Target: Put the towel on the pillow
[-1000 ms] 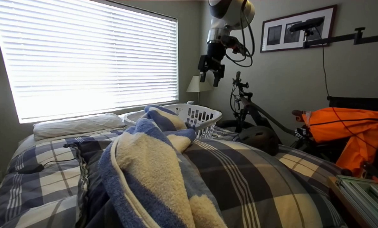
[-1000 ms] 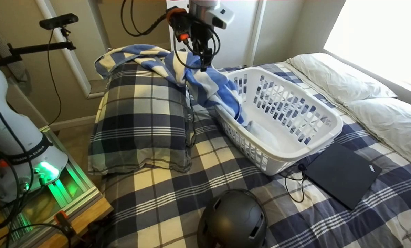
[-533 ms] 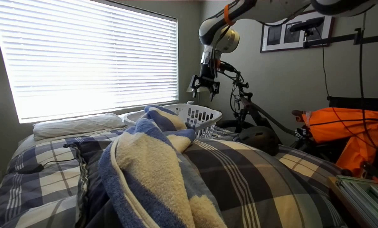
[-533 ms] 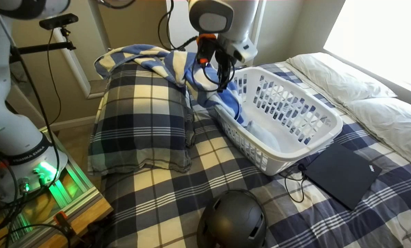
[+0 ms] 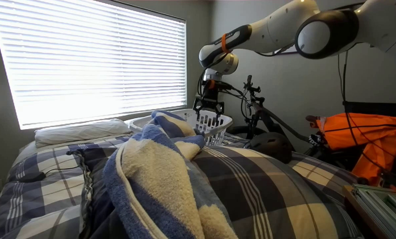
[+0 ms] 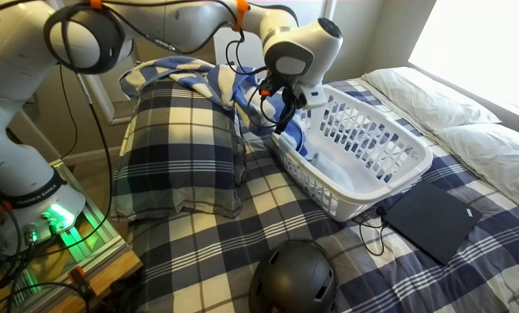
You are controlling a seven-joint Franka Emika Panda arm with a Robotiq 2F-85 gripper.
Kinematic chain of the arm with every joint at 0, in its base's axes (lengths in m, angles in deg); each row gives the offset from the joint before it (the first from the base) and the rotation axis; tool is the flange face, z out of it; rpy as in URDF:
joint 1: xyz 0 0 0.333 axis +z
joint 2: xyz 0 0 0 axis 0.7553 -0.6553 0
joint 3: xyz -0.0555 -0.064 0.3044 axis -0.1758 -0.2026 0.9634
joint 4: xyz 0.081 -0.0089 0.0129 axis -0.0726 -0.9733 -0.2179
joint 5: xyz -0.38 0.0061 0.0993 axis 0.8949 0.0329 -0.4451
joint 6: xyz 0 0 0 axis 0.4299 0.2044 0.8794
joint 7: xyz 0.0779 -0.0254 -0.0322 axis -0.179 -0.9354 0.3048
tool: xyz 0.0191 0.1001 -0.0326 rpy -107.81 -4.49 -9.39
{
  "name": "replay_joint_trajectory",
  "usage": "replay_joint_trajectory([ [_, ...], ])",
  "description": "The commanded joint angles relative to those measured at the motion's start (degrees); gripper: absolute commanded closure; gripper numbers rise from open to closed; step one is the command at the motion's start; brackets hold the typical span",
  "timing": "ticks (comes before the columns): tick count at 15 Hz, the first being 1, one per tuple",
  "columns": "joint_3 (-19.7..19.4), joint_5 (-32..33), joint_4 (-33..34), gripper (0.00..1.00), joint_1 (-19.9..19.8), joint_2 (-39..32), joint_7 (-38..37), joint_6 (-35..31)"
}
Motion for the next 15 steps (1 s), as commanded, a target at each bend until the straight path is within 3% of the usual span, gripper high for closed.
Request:
replay_joint_trajectory([
  [1, 1.7, -2.0, 13.7, 0.00, -2.6, -8.6, -3.9, 1.3],
  [7, 4.4, -2.4, 26.8, 0.00, -4.3, -17.2, -3.6, 0.6],
  [9, 5.3, -2.2, 28.5, 0.00, -4.4, -18.6, -3.6, -0.1],
  [10, 8.5, 0.1, 26.9, 0.00, -5.1, -17.9, -3.9, -1.5],
  [15, 12.7, 0.5, 30.6, 0.00, -5.5, -22.2, -3.3, -5.4],
])
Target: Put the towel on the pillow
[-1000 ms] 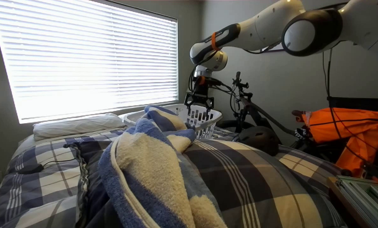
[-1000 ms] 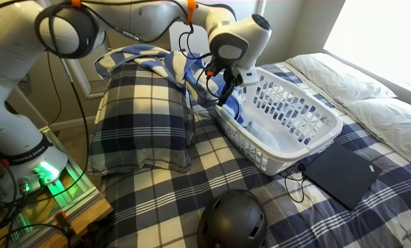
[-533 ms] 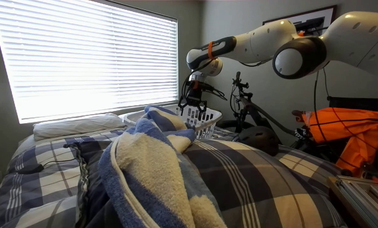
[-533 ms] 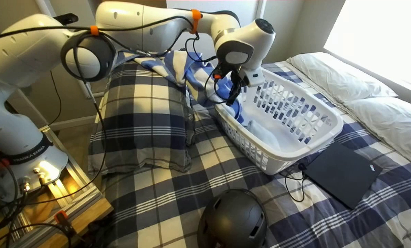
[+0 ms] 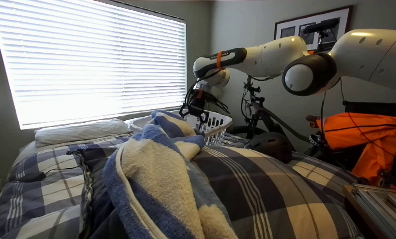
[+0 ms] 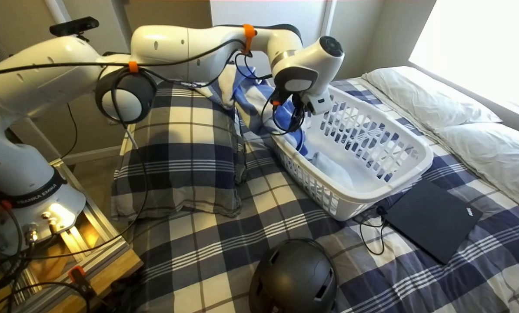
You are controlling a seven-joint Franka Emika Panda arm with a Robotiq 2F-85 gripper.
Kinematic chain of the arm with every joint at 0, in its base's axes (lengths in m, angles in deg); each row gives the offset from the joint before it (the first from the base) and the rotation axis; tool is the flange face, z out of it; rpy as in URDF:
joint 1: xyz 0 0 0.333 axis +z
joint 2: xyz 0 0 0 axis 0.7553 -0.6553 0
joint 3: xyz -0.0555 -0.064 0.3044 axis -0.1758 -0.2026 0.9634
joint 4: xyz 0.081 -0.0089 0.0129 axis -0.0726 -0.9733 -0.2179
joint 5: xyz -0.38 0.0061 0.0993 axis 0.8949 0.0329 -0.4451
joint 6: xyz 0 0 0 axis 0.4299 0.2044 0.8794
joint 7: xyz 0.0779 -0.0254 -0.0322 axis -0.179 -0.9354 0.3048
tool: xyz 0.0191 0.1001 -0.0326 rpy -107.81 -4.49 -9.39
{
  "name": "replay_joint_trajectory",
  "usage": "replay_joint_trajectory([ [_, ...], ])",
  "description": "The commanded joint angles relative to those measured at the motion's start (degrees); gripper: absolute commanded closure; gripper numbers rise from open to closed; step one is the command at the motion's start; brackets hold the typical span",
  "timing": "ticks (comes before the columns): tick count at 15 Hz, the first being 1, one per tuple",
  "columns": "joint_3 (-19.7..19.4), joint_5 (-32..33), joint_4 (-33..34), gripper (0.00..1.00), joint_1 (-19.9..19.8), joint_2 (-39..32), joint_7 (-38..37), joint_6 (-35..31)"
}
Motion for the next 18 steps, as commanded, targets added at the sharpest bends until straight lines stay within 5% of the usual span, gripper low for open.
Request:
replay_joint_trajectory([
  [1, 3.4, 1.2, 6.3, 0.00, -0.7, -5.0, -0.3, -2.3],
  [7, 5.4, 3.4, 9.3, 0.05, 0.3, -8.8, 2.3, -2.5],
  [8, 5.5, 3.9, 9.6, 0.29, 0.5, -9.2, 2.6, -2.1],
  [10, 5.6, 5.1, 7.5, 0.35, 0.9, -8.4, 3.6, -2.4],
  [18, 7.6, 4.3, 6.3, 0.92, 0.2, -5.9, 0.5, 3.6],
])
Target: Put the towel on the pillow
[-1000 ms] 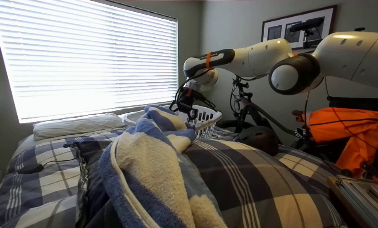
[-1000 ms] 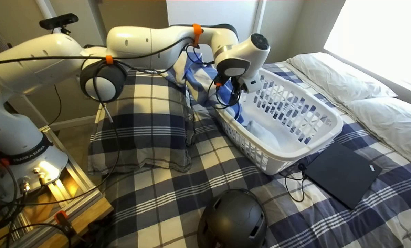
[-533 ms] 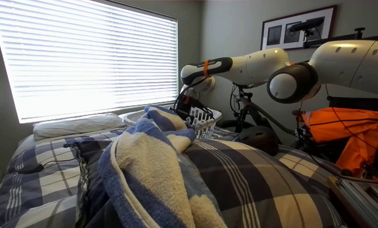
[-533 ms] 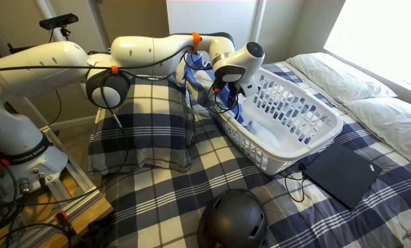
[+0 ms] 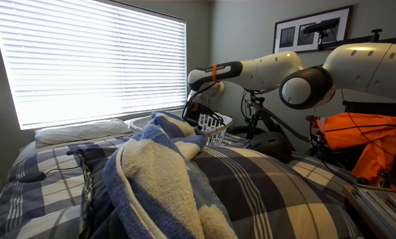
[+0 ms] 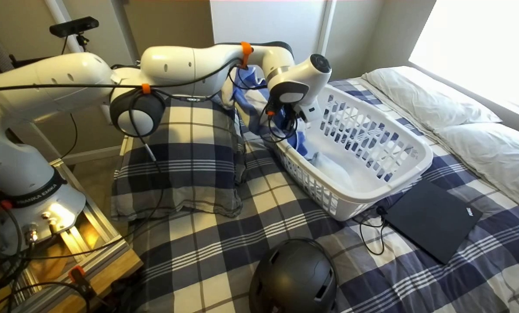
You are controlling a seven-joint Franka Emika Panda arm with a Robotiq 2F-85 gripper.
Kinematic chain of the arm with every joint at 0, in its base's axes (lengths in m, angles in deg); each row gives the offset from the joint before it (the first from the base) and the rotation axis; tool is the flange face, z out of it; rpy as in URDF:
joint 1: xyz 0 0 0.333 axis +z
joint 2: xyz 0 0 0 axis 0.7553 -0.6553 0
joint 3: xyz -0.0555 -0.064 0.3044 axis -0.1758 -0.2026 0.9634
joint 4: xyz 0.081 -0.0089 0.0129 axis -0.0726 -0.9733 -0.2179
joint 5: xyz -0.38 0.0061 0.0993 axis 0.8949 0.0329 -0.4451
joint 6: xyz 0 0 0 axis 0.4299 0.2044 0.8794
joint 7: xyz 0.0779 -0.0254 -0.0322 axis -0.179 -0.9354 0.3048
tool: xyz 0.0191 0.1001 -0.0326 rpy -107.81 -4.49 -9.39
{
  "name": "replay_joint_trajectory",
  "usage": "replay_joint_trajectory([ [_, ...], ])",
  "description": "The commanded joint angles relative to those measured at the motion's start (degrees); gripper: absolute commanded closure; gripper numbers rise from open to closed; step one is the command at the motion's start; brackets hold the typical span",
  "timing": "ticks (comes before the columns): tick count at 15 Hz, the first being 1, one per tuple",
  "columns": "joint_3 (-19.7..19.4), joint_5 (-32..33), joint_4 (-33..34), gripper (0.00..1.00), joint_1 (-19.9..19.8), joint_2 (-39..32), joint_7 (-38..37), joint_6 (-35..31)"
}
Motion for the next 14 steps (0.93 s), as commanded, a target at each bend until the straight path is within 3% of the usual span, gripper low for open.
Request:
replay_joint_trajectory([
  [1, 2.6, -0.8, 0.3, 0.98, -1.3, 2.1, -2.5, 3.5],
  [5, 4.2, -1.5, -0.5, 0.99, -2.2, 7.0, -2.4, 4.1],
  [14, 10.9, -7.6, -2.4, 0.99, -1.6, 19.9, -1.5, 34.5],
])
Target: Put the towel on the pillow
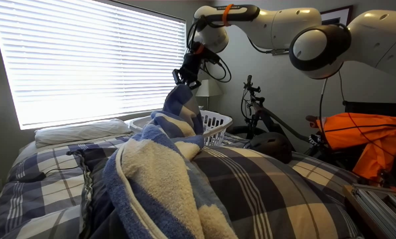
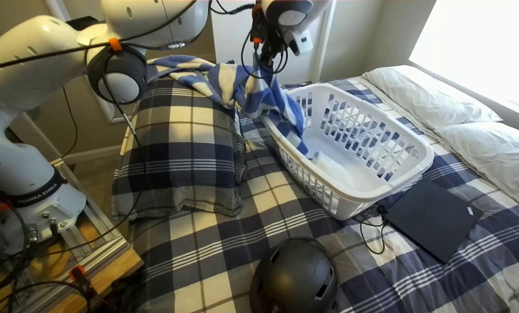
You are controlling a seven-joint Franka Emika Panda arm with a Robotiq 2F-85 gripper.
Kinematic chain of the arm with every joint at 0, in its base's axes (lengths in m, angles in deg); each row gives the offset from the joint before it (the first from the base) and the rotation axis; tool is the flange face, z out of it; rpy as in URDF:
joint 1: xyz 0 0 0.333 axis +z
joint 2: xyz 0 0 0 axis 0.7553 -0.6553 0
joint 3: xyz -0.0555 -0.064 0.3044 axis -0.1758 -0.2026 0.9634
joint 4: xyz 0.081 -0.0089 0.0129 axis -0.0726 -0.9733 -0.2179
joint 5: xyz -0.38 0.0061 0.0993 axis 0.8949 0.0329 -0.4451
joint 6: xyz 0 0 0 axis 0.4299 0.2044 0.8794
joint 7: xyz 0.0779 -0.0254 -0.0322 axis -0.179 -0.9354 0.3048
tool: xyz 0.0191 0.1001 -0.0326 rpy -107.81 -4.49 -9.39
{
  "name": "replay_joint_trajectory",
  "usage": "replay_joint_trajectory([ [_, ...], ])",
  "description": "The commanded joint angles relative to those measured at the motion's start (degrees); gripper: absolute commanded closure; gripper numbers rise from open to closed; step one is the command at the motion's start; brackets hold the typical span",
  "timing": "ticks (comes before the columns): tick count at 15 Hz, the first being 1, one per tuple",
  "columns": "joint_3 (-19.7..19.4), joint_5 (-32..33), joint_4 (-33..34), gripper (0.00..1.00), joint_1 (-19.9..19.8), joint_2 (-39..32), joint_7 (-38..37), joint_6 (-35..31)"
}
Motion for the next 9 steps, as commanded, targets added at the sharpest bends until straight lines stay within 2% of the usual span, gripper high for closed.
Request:
replay_joint_trajectory([
  [1, 2.0, -3.8, -2.3, 0.99, -0.1, 3.9, -0.5, 10.6],
  [4, 2.9, -7.5, -2.8, 0.99, -1.3, 4.8, -3.3, 18.7],
  [5, 0.4, -5.0, 0.1, 0.95, 0.9, 2.9, -0.8, 14.7],
  [9, 0.4, -7.0, 2.6, 0.95, 0.3, 1.5, -2.2, 18.7],
])
